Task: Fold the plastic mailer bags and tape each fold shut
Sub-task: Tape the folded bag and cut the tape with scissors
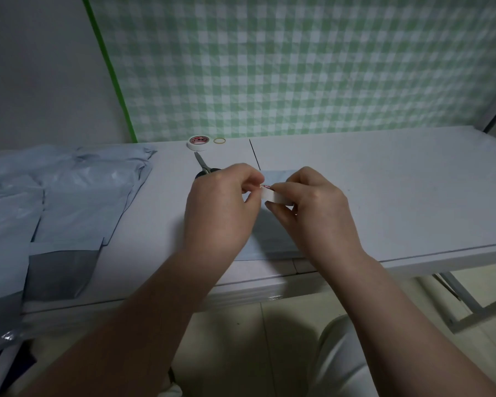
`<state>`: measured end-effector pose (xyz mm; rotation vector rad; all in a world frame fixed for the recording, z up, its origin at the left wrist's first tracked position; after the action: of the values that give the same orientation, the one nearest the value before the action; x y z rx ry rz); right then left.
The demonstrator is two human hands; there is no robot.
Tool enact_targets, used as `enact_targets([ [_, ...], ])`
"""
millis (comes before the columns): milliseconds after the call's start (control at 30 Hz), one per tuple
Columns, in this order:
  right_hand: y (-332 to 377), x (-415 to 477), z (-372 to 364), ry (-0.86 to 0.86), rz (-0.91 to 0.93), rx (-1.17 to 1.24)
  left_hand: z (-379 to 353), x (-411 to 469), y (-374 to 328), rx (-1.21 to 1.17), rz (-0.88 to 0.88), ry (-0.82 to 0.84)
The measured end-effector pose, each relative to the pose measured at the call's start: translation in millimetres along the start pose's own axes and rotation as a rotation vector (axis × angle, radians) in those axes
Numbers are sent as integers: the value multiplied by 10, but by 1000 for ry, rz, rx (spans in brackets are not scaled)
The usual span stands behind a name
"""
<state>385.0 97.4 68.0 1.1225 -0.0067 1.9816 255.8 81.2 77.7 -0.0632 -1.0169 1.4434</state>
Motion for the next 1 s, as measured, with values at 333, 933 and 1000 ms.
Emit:
enact_targets([
  [333,-7,13,-66,61,36,40,-132,156,190,-126,62,221],
  [933,8,41,-178,153,48,-43,-304,144,264,-339,143,301],
  [1000,3,47,-169,140,51,-57,-318,135,260,-388,156,313],
])
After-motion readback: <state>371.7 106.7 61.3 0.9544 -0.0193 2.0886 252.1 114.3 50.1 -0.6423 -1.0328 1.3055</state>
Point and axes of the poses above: each hand's wrist, its own x-axis towards the middle knuckle, its own z-axis out of the back of the hand, y = z × x, the point moved 9 cm from there along x, towards the middle knuckle, and after that the axes turned 4 degrees about x, right-handed, at the moved point
